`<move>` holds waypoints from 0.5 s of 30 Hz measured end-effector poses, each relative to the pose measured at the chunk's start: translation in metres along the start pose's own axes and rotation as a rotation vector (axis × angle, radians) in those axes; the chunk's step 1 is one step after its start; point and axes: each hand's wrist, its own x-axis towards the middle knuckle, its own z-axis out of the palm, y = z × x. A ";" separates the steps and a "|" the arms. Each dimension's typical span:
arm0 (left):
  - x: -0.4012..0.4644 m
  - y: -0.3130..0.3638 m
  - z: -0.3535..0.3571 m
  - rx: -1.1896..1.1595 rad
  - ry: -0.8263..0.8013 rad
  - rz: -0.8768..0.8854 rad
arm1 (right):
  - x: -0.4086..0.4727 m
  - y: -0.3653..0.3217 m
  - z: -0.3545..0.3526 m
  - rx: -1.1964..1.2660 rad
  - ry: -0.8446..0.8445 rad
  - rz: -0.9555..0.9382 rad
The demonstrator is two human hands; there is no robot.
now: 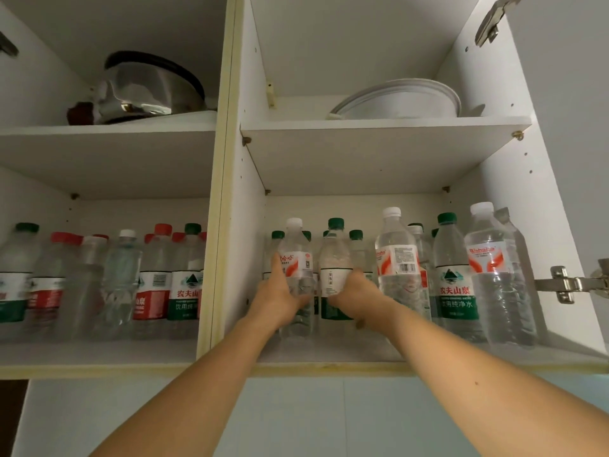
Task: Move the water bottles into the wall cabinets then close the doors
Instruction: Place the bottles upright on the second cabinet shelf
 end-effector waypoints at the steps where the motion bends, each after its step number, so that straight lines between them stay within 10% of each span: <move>1: 0.000 -0.002 0.001 0.032 0.020 -0.010 | 0.003 0.001 -0.002 0.018 -0.049 0.011; 15: -0.001 0.016 -0.015 0.492 0.132 0.027 | 0.036 0.003 0.014 -0.028 -0.185 -0.097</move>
